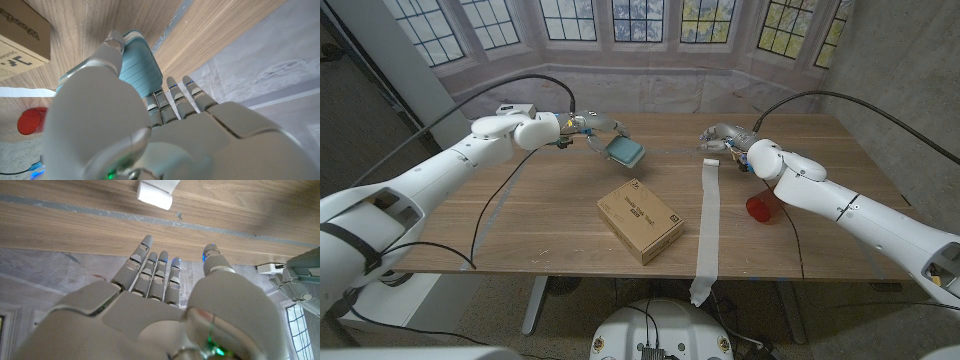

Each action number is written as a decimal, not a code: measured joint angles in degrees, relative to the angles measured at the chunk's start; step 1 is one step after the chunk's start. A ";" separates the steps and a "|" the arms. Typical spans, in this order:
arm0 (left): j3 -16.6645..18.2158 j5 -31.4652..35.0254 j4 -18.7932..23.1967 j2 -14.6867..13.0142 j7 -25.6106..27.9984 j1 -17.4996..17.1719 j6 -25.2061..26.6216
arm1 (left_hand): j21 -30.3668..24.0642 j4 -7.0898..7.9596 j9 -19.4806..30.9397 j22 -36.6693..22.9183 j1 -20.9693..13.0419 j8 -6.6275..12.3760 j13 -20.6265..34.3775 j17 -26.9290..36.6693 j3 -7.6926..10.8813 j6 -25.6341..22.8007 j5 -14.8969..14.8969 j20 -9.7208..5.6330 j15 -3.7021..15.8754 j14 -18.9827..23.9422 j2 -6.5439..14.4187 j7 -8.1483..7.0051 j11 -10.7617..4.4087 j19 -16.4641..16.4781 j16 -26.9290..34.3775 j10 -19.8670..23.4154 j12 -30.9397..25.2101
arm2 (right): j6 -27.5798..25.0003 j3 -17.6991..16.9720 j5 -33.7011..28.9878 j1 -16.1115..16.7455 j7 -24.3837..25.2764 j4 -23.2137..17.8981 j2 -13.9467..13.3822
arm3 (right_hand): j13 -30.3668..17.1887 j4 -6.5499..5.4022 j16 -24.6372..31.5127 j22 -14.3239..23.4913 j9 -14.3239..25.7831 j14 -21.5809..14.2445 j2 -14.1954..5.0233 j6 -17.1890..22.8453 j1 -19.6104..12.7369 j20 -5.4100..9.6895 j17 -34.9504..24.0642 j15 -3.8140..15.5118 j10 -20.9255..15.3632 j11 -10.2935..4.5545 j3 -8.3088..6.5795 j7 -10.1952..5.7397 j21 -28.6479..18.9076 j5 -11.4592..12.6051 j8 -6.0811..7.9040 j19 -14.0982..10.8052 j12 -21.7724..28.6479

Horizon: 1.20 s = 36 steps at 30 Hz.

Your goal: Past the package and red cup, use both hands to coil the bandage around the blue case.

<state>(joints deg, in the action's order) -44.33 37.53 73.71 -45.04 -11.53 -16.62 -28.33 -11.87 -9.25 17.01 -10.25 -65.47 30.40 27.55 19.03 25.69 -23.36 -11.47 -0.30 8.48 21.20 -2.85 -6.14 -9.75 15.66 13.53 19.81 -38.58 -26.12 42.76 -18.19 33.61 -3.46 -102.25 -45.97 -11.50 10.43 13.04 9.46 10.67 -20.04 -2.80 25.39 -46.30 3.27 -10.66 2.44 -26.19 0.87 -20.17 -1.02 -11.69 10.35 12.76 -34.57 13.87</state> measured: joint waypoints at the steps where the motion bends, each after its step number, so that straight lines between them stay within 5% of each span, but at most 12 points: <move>1: 0.03 -1.69 -0.01 0.02 0.00 -0.05 1.14 | 0.00 0.00 0.00 0.00 0.00 0.00 0.00 0.00 0.00 0.00 0.00 0.00 0.00 0.00 0.00 0.00 0.00 0.00 0.00 0.00 0.00 | -0.02 1.55 -0.52 -1.09 -0.17 0.43 -0.07 | -0.07 0.00 0.00 0.00 0.00 -0.39 -0.09 0.07 -0.31 -0.18 -0.06 -0.02 -0.32 -0.32 0.00 -0.01 0.00 0.00 0.00 -0.19 0.00; 29: 0.37 -4.42 1.15 -0.05 -0.73 -1.52 4.03 | 0.00 -0.17 0.00 0.00 0.00 0.00 0.00 0.53 0.17 -0.01 0.18 0.00 -0.31 0.30 0.00 0.00 0.00 0.00 -0.44 0.00 0.00 | 0.31 5.28 -13.45 -4.55 -5.32 5.18 1.53 | 0.06 0.00 0.62 0.00 0.00 -4.17 2.70 6.66 -5.51 0.31 -0.41 0.08 -7.16 -3.88 0.01 -2.76 0.00 0.00 0.73 -3.58 0.99; 36: 0.45 -4.86 1.27 -0.08 -0.84 -1.80 4.46 | 0.00 -0.17 0.00 0.00 0.00 0.00 0.00 0.53 0.17 -0.01 -0.01 0.00 -0.18 0.43 0.00 0.00 0.00 0.00 -0.44 0.00 0.00 | -0.35 6.24 -15.91 -5.40 -6.74 6.06 2.17 | 0.05 -0.50 0.62 0.00 0.00 -4.65 3.00 8.23 -5.81 -0.54 -0.41 0.20 -9.12 -6.61 0.51 -4.33 0.50 0.28 0.88 -2.03 0.98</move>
<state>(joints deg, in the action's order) -43.88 32.67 74.98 -45.12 -12.36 -18.42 -23.87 -11.87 -9.41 17.01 -10.25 -65.47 30.40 27.55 19.56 25.86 -23.37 -11.47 -0.31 8.30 21.63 -2.85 -6.13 -9.75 15.66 13.09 19.81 -38.58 -26.48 49.00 -34.10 28.21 -10.20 -96.19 -43.81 -11.45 9.93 13.66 9.46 10.68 -24.69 0.20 33.63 -52.12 2.73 -11.07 2.64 -35.31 -5.74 -19.66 -5.35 -11.19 10.63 13.64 -36.61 14.86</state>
